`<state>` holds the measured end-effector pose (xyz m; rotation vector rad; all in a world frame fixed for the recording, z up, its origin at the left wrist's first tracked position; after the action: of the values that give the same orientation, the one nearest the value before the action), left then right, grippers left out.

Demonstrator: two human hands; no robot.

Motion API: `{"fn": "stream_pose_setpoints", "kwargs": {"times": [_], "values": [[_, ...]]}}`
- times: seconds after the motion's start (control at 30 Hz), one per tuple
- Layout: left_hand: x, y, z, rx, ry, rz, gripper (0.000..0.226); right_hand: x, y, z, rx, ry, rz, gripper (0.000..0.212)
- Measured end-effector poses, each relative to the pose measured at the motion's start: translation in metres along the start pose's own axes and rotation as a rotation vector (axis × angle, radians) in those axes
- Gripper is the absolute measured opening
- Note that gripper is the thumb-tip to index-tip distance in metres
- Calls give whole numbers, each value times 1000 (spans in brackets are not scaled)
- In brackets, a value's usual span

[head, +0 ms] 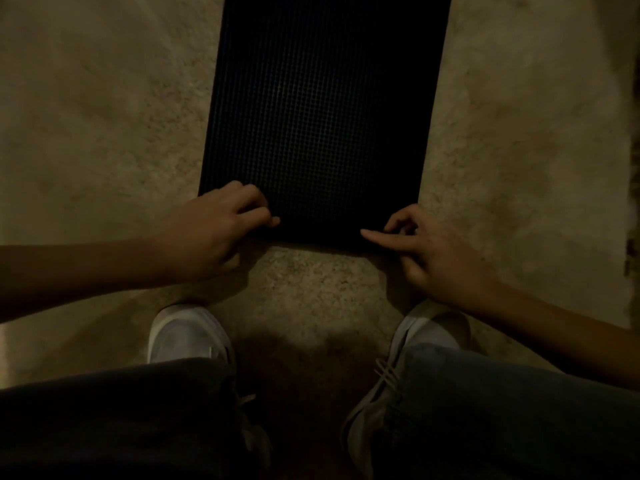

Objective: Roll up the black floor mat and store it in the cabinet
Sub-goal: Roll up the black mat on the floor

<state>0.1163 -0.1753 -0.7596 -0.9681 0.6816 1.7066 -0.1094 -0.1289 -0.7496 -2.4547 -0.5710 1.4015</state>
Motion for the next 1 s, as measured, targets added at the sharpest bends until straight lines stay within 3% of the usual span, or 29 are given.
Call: {"fn": "stream_pose_setpoints", "kwargs": {"times": [0.17,0.3,0.47,0.7,0.9,1.0], "values": [[6,10,-4,117,133,9,28,-3,6,-3,-110,-209,229,46],[8,16,-14,184,200,-22,37,11,9,-9,-152,-387,339,45],[1,24,-15,319,181,-71,45,19,9,-13,-167,-459,341,37],[-3,31,-11,375,180,-84,43,20,8,-13,-106,-515,310,48],[-8,32,-5,351,317,-16,40,13,7,-14,-138,-526,377,37],[4,31,-1,219,436,-43,47,15,7,-14,-127,-527,349,40]]}}
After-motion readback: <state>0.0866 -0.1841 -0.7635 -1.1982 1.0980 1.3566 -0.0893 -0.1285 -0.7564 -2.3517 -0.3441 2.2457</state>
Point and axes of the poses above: each hand's wrist, its own y-axis towards the middle knuckle, its own x-axis out of the palm, z = x × y, the point moved 9 cm from there along y, towards the middle knuckle, and after that the axes turned 15 degrees about x, right-handed, at the moved point
